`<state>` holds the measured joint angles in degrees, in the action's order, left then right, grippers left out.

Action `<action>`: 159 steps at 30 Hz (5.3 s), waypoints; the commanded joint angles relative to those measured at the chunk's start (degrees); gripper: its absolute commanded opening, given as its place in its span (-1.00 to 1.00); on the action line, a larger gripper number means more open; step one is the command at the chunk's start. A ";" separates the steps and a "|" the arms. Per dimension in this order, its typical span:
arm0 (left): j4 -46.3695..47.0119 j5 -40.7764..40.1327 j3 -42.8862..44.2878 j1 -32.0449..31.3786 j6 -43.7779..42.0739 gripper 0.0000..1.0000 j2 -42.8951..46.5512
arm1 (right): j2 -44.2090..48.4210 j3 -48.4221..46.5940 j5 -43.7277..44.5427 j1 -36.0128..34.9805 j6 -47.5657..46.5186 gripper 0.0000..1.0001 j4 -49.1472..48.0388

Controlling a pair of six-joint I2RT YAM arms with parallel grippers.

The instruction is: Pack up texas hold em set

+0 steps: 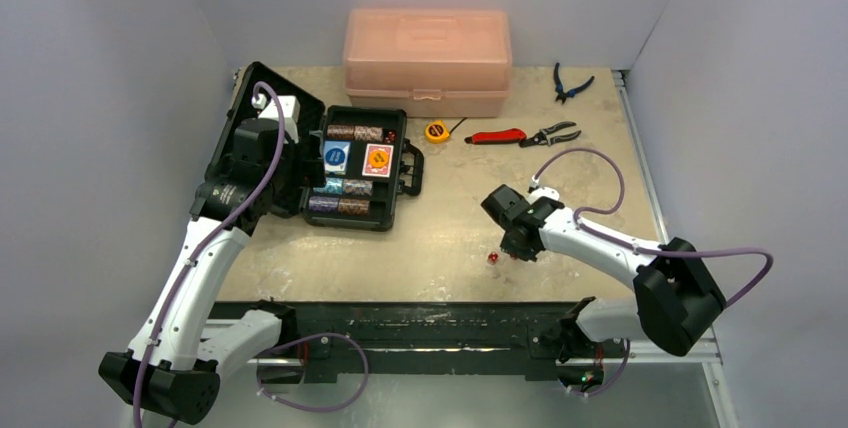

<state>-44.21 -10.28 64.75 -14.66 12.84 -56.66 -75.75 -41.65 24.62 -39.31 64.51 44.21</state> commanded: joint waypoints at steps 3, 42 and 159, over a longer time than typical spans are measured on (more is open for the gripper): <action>1.84 0.62 0.02 -0.19 -0.36 0.84 0.49 | 0.16 -5.17 7.72 0.03 0.80 -1.00 4.98; 1.80 -0.18 -0.06 -0.20 -0.34 0.84 0.68 | 3.89 -16.07 8.22 0.11 -15.56 -1.00 -5.00; 1.91 0.35 -0.06 -0.21 -0.13 0.84 2.41 | -42.02 -54.55 -16.61 -14.83 -25.31 -1.00 -16.70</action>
<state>-44.21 -10.26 64.75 -14.70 12.84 -55.13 -118.28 -95.88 7.92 -53.65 38.98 28.45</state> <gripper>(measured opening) 0.923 0.093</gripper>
